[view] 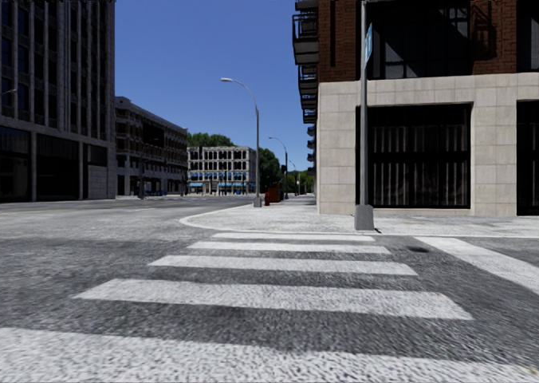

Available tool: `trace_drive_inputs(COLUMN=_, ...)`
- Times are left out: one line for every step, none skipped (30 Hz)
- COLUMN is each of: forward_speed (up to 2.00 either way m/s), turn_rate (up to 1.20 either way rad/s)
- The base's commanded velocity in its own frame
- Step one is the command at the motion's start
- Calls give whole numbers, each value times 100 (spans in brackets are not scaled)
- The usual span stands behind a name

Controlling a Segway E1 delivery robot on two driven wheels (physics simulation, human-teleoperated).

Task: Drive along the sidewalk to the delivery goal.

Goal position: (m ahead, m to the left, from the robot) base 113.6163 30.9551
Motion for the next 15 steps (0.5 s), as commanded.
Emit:
trace_drive_inputs(forward_speed=190, turn_rate=-42)
trace_drive_inputs(forward_speed=190, turn_rate=-42)
trace_drive_inputs(forward_speed=193, turn_rate=0)
trace_drive_inputs(forward_speed=194, turn_rate=0)
trace_drive_inputs(forward_speed=194, turn_rate=0)
trace_drive_inputs(forward_speed=194, turn_rate=0)
trace_drive_inputs(forward_speed=194, turn_rate=0)
trace_drive_inputs(forward_speed=194, turn_rate=0)
trace_drive_inputs(forward_speed=194, turn_rate=0)
trace_drive_inputs(forward_speed=194, turn_rate=0)
trace_drive_inputs(forward_speed=194, turn_rate=0)
trace_drive_inputs(forward_speed=194, turn_rate=0)
trace_drive_inputs(forward_speed=194, turn_rate=0)
trace_drive_inputs(forward_speed=194, turn_rate=0)
trace_drive_inputs(forward_speed=194, turn_rate=0)
